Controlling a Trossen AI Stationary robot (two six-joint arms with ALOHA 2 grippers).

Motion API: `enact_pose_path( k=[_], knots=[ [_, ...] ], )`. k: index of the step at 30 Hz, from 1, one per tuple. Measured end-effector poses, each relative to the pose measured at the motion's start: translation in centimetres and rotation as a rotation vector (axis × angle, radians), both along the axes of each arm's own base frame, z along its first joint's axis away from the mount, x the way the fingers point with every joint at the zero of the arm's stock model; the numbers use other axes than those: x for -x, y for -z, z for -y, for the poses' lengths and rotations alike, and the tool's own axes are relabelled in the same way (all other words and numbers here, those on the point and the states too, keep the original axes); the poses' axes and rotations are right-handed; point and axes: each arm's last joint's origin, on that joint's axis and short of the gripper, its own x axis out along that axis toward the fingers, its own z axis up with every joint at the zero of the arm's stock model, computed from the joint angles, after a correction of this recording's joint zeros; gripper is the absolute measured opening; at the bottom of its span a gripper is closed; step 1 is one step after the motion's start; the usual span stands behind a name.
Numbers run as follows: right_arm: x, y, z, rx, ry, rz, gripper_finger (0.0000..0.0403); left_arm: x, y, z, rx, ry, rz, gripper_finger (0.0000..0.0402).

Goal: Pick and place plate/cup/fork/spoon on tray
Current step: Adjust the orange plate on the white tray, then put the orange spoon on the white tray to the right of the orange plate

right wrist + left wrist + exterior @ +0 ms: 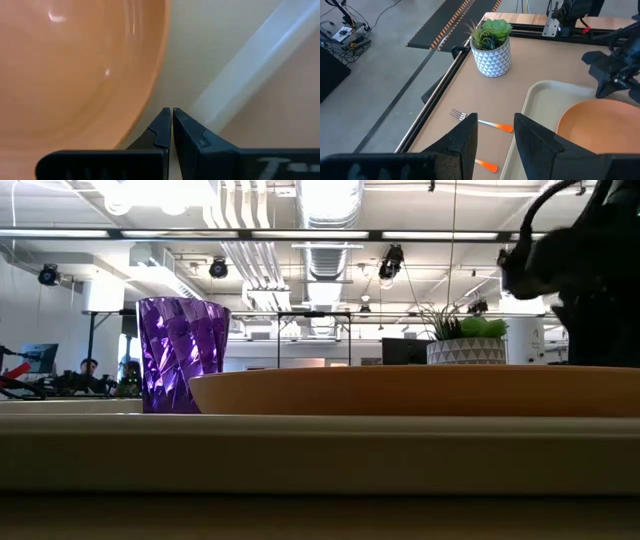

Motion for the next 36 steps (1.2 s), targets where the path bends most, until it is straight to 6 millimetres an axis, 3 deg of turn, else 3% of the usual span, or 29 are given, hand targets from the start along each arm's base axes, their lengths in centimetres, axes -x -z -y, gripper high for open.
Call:
enact_pose_path(
  k=[7,19,27,36],
  knots=[
    [-2.6,0.6,-0.5,-0.025,-0.035,0.002,0.0008,0.2,0.1,0.0,-0.002,0.001,-0.018,0.0111],
    [-8.0,-3.1,-0.3,0.037,-0.06,0.171,0.0008,0.5,0.5,-0.1,-0.011,0.0,-0.073,0.0111],
    [-7.9,-5.2,0.2,0.121,-0.072,0.183,0.0008,0.8,0.8,-0.1,-0.013,-0.003,-0.107,0.0111],
    [-8.6,-6.9,4.6,0.14,-0.063,0.152,0.002,0.7,0.8,-0.1,-0.013,-0.003,-0.107,0.0111]
  ],
)
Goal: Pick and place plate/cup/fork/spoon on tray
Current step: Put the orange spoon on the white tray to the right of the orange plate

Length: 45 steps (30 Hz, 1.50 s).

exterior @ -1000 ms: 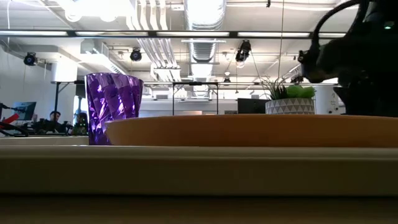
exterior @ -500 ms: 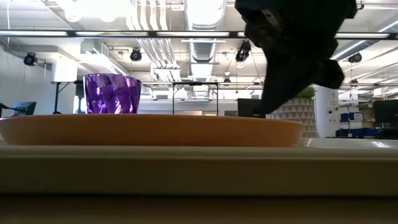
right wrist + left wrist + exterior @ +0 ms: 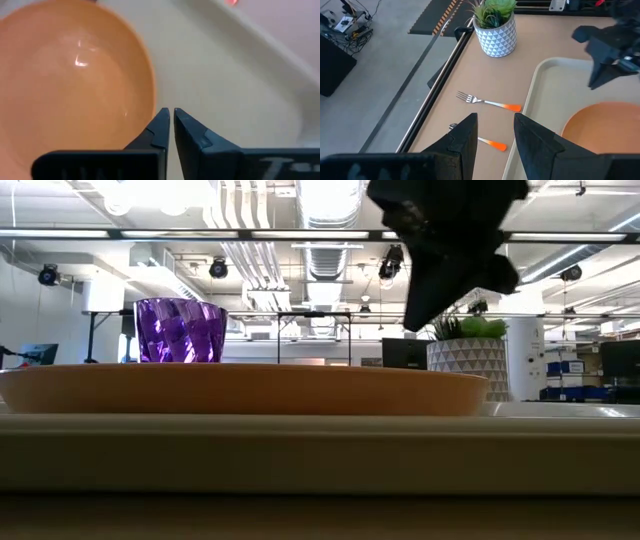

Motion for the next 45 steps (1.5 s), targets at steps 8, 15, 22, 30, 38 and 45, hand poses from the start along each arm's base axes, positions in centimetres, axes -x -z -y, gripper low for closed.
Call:
enact_pose_path(
  k=[8,15,22,30,38,45],
  knots=[
    [-2.2,-1.7,6.8,-0.004,-0.081,0.086,0.0075,0.2,-0.1,0.0,-0.004,0.004,-0.005,0.0111],
    [-3.8,-1.1,12.9,-0.029,-0.122,0.149,0.0113,1.2,-0.1,-0.2,0.003,0.008,-0.037,0.0111],
    [-4.7,0.2,18.4,-0.032,-0.066,0.131,0.0112,1.9,-0.4,-0.3,0.017,0.019,-0.016,0.0111],
    [-8.7,1.6,20.6,-0.064,-0.003,0.152,0.0112,2.3,-0.7,-0.3,0.02,0.019,-0.001,0.0111],
    [-13.7,3.3,21.1,-0.069,-0.038,0.077,0.0112,2.3,-0.7,-0.3,0.022,0.018,-0.001,0.0111],
    [-16.5,2.3,21.9,-0.016,-0.026,0.016,0.0112,2.4,-0.7,-0.3,0.021,0.019,-0.001,0.0111]
  ],
)
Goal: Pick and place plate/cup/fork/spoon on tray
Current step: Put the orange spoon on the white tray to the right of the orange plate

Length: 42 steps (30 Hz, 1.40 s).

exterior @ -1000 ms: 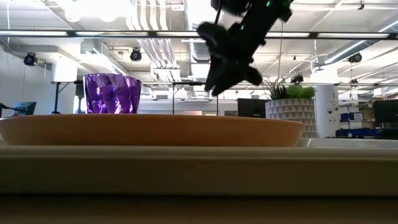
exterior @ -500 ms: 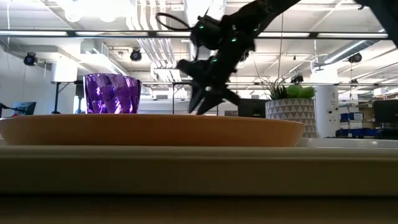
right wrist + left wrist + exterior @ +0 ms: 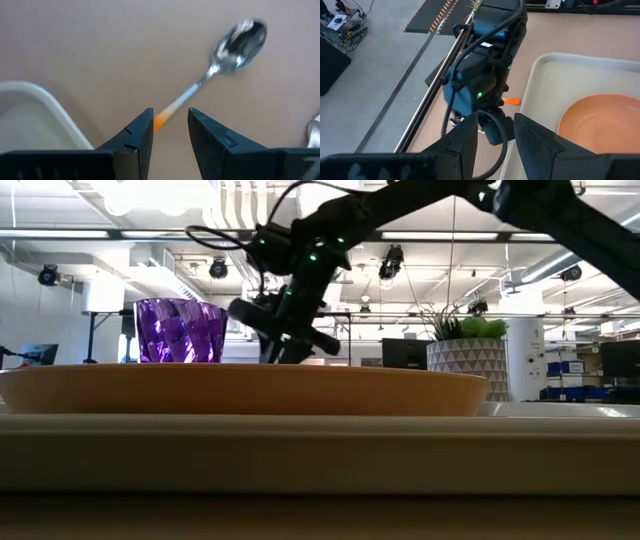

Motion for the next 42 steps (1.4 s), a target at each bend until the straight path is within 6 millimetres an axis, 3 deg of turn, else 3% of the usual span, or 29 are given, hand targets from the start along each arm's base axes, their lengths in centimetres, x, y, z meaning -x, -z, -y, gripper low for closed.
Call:
enact_pose_path(
  k=[8,22,32,37,42],
  knots=[
    [-1.4,-0.8,0.8,0.011,0.121,-0.021,0.0112,0.6,-0.3,-0.1,0.004,0.002,0.016,0.0111],
    [-1.1,0.0,1.0,-0.083,0.287,-0.053,0.0112,3.2,-1.5,-0.6,-0.004,0.018,0.08,0.0111],
    [-1.6,-0.1,1.1,-0.134,0.538,0.06,0.0112,7.6,-1.7,-1.4,-0.05,0.051,0.02,0.0111],
    [-2.4,0.3,0.6,-0.156,0.551,0.153,0.0112,9.8,-2.1,-1.7,-0.054,0.058,0.06,0.0111],
    [-2.1,1.5,-0.1,-0.17,0.569,0.089,0.0112,11.4,-2.4,-2.0,-0.05,0.059,0.105,0.0111]
  ],
)
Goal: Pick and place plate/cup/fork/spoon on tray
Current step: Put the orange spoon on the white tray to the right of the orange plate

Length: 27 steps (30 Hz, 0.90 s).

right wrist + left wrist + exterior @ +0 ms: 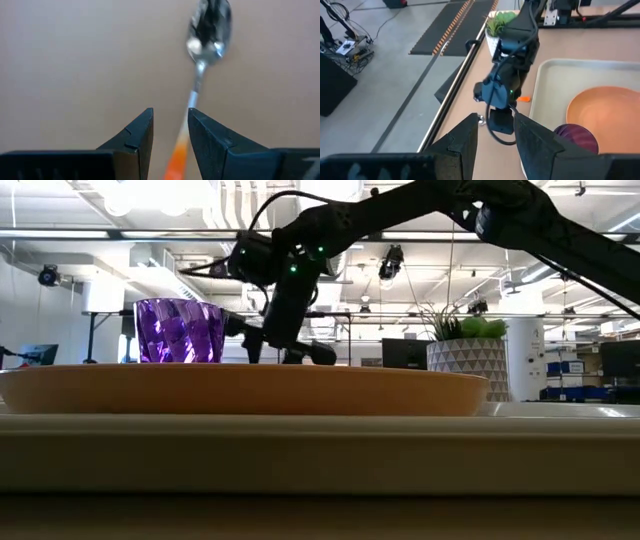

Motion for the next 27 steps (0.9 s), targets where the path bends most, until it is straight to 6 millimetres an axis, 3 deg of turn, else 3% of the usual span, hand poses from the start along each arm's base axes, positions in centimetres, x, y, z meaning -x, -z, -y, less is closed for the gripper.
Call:
enact_pose_path(
  k=[9,27],
  knots=[
    [0.5,1.5,-0.2,-0.031,0.028,-0.044,0.0112,1.1,-0.1,-0.2,0.007,0.003,0.028,0.0111],
    [0.9,4.6,-0.9,-0.061,0.039,-0.042,0.0112,0.3,-0.1,0.0,0.003,0.004,0.009,0.0111]
  ],
)
